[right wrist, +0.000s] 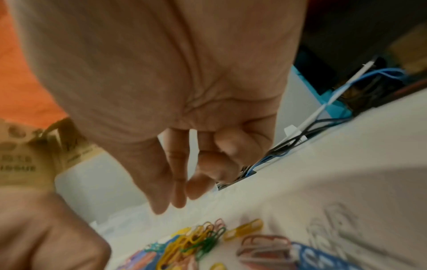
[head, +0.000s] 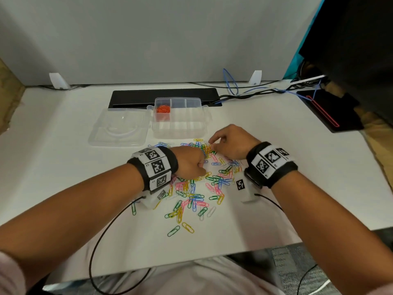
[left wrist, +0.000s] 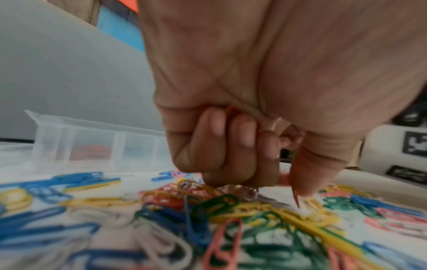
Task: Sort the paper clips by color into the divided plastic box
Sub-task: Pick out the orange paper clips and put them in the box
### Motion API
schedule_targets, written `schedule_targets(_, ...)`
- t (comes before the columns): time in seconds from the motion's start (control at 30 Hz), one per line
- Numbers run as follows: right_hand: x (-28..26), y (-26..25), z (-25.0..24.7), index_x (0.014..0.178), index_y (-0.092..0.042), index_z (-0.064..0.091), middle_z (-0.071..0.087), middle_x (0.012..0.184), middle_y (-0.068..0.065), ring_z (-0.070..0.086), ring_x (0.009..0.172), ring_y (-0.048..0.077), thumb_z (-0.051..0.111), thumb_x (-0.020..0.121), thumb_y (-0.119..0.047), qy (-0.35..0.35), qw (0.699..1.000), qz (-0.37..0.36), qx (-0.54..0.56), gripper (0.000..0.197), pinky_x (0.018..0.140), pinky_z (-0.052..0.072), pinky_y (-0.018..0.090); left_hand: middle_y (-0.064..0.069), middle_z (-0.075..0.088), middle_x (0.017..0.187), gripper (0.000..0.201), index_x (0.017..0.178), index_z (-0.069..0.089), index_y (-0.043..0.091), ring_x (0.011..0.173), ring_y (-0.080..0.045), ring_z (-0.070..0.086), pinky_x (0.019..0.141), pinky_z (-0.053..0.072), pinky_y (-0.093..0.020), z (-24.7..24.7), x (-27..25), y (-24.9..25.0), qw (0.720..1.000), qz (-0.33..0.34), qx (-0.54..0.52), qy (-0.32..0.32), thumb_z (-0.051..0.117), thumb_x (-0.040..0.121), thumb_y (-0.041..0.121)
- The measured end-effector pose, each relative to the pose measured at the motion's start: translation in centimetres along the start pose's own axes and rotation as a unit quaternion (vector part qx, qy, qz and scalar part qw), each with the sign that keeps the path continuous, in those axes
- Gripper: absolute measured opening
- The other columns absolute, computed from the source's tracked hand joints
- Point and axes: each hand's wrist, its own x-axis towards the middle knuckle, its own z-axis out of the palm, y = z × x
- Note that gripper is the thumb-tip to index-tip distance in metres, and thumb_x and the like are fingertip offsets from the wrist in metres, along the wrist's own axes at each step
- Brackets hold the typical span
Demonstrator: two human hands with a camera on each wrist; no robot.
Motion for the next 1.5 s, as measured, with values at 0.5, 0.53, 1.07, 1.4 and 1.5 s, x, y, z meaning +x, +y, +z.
schedule_targets(0.5, 2.5, 0.6, -0.2, 0.087, -0.025, 0.076, 0.058, 0.073, -0.014, 0.06, 0.08, 0.013, 0.077, 0.081, -0.022, 0.022, 0.999, 0.041, -0.015, 0.006, 0.073, 0.044, 0.023, 0.002, 0.035, 0.051, 0.025, 0.057, 0.03, 0.019, 0.035, -0.006, 0.021, 0.031, 0.01, -0.015, -1.4, 0.7, -1.5, 0.562, -0.08, -0.817, 0.105, 0.034, 0.081, 0.013)
schedule_targets(0.53, 2.8, 0.2, 0.1, 0.089, -0.024, 0.077, 0.06, 0.075, -0.013, 0.06, 0.081, 0.012, 0.077, 0.081, -0.022, 0.012, 0.998, 0.039, -0.041, 0.008, 0.073, 0.044, 0.022, 0.002, 0.037, 0.051, 0.024, 0.058, 0.029, 0.019, 0.035, -0.006, 0.023, 0.029, 0.012, -0.015, -1.2, 0.9, -1.4, 0.565, -0.09, -0.812, 0.113, 0.035, 0.08, 0.01)
schedule_targets(1.07, 2.6, 0.4, 0.6, 0.088, -0.014, 0.072, 0.068, 0.099, 0.003, 0.064, 0.094, 0.022, 0.063, 0.084, -0.007, -0.001, 0.994, 0.028, -0.102, 0.012, 0.084, 0.054, 0.03, 0.005, 0.075, 0.093, 0.009, 0.088, 0.08, 0.02, 0.092, -0.013, 0.066, 0.087, 0.052, -0.026, -2.3, 3.6, -0.4, 0.946, -0.09, -0.261, 0.171, 0.078, 0.08, 0.02)
schedule_targets(1.4, 1.1, -1.1, 0.7, 0.071, -0.025, 0.067, 0.064, 0.073, -0.008, 0.064, 0.076, 0.017, 0.059, 0.084, -0.009, -0.027, 0.997, -0.017, -0.072, 0.023, 0.078, 0.058, 0.034, 0.007, 0.073, 0.092, 0.015, 0.092, 0.08, 0.02, 0.091, -0.011, 0.062, 0.082, 0.047, -0.023, -2.1, 2.4, -2.7, 0.967, -0.1, -0.174, 0.158, 0.076, 0.08, 0.013)
schedule_targets(1.5, 0.7, -0.9, 0.2, 0.07, -0.021, 0.065, 0.065, 0.069, -0.005, 0.067, 0.074, 0.02, 0.06, 0.084, -0.01, -0.01, 0.997, 0.008, -0.081, 0.018, 0.075, 0.058, 0.034, 0.006, 0.073, 0.092, 0.013, 0.089, 0.08, 0.022, 0.089, -0.011, 0.062, 0.082, 0.049, -0.024, -2.3, 2.3, -2.7, 0.963, -0.089, -0.188, 0.169, 0.069, 0.086, 0.015)
